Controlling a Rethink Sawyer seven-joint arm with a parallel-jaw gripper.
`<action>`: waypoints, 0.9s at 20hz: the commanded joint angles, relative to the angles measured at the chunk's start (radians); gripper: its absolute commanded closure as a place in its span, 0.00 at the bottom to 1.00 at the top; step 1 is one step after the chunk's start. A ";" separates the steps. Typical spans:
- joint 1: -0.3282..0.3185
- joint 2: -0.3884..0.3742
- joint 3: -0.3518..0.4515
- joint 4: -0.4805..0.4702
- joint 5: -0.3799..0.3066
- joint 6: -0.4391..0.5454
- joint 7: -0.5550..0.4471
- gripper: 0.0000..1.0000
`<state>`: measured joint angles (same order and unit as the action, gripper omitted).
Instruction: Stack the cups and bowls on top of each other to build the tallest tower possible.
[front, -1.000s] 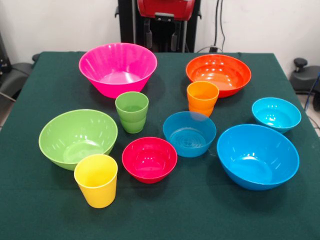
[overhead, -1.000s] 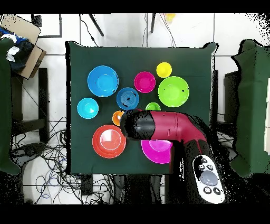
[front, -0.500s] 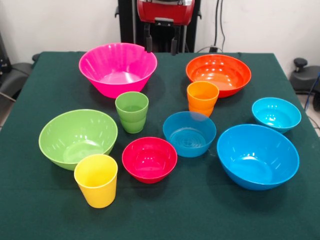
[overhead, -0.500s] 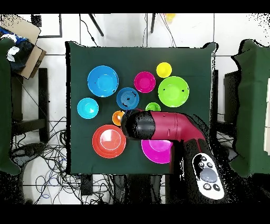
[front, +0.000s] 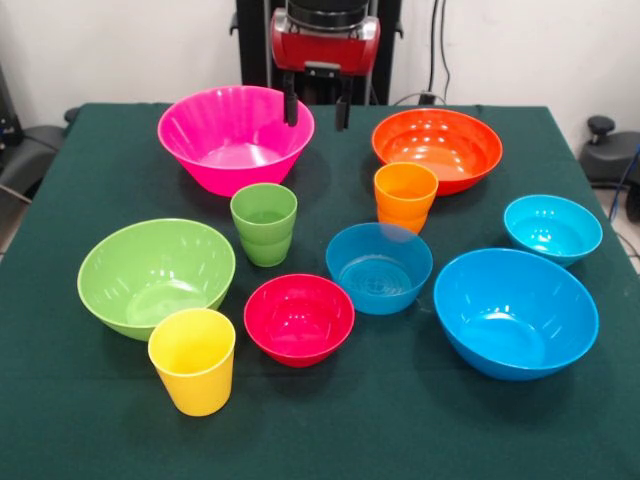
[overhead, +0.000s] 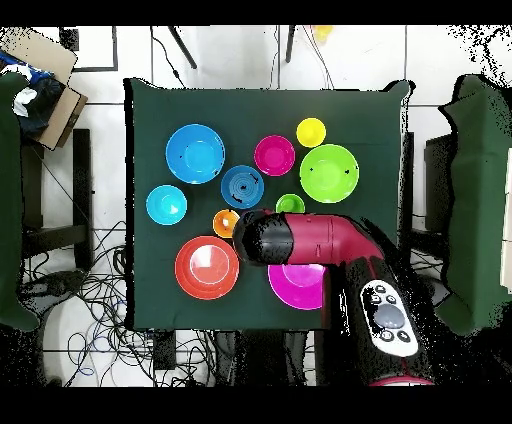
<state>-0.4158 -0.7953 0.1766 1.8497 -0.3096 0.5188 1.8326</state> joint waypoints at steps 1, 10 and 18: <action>0.016 0.114 0.000 -0.070 -0.104 -0.100 0.027 0.00; -0.010 0.187 0.005 -0.103 -0.130 -0.156 0.012 0.00; -0.009 0.234 -0.002 -0.142 -0.140 -0.171 0.009 0.00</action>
<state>-0.4210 -0.6180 0.1483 1.7950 -0.3767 0.3921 1.8326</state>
